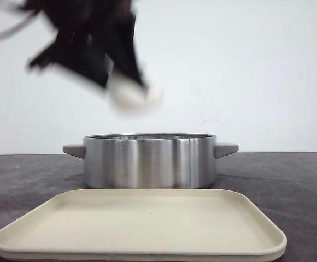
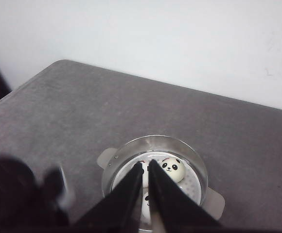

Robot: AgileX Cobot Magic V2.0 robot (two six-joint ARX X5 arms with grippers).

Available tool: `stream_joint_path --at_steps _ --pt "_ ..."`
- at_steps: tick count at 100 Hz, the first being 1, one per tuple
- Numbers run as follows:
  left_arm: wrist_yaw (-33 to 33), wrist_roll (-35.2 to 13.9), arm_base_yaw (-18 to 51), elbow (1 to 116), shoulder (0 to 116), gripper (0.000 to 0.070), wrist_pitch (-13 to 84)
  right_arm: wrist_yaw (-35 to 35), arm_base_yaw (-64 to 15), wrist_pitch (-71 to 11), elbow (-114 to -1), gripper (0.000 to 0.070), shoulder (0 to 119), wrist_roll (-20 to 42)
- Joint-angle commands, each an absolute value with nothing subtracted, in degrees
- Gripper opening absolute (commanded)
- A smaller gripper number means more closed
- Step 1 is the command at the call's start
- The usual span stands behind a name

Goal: Steam buns
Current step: 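Carry the last bun with the left gripper into the pot, release, lift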

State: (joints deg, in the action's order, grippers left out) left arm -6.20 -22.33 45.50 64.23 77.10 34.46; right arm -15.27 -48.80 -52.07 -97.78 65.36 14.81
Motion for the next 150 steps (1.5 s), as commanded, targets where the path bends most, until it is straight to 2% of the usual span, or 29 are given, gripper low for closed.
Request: stream_joint_path --at_steps 1,9,20,40,66,77,80,84,95,98,101,124,135,142,150 --pt "-2.5 -18.2 45.1 67.8 78.4 0.001 34.6 -15.4 -49.4 -51.7 -98.7 0.0015 65.9 14.5" --pt "0.7 -14.3 43.6 71.7 80.1 0.001 34.6 -15.4 -49.4 -51.7 -98.7 0.0015 65.9 14.5" --pt "1.1 -11.5 40.9 75.6 84.1 0.001 34.8 -15.2 -49.4 -51.7 -98.7 0.0015 65.9 14.5" --pt "1.1 -11.4 36.8 79.8 93.4 0.001 34.7 -15.0 -49.4 -51.8 -98.7 0.0015 65.9 14.5" --pt "1.6 -11.2 34.9 80.4 102.9 0.0012 34.5 -15.1 -49.4 -53.8 -98.7 0.0015 65.9 14.5" --pt "1.6 -11.3 34.7 80.4 105.4 0.0049 35.2 -15.1 -49.4 -54.6 -98.7 0.0015 65.9 14.5" --pt "1.6 -11.4 34.7 80.4 106.0 0.0093 35.3 -15.1 -49.4 -54.9 -98.7 0.0015 65.9 14.5" --pt "1.6 -11.6 34.6 80.4 106.5 0.019 35.8 -15.1 -49.4 -55.2 -98.7 0.0015 65.9 14.5" --pt "1.8 -11.6 34.5 80.4 107.0 0.0589 36.4 -15.1 -49.4 -55.8 -98.7 0.0015 65.9 14.5" --pt "2.0 -11.6 34.5 80.4 107.0 0.0657 36.2 -15.1 -49.4 -55.8 -98.7 0.0015 65.9 14.5" --pt "2.1 -11.6 34.5 80.6 107.0 0.0692 36.2 -15.1 -49.4 -55.8 -98.7 0.0015 65.9 14.5" --pt "2.2 -11.6 34.5 87.7 106.8 0.0689 39.2 -15.6 -49.4 -55.7 -98.7 0.0015 66.1 14.5" --pt "2.2 -11.6 34.5 93.5 105.7 0.0654 42.3 -17.5 -49.4 -55.7 -98.4 0.0015 66.4 14.0" --pt "2.2 -11.6 34.5 95.7 103.2 0.0524 42.5 -19.8 -49.3 -55.8 -97.8 0.0015 67.0 13.7" --pt "2.2 -11.7 34.6 95.9 98.3 0.0306 41.5 -21.5 -49.3 -55.3 -95.9 0.0015 67.0 13.6"
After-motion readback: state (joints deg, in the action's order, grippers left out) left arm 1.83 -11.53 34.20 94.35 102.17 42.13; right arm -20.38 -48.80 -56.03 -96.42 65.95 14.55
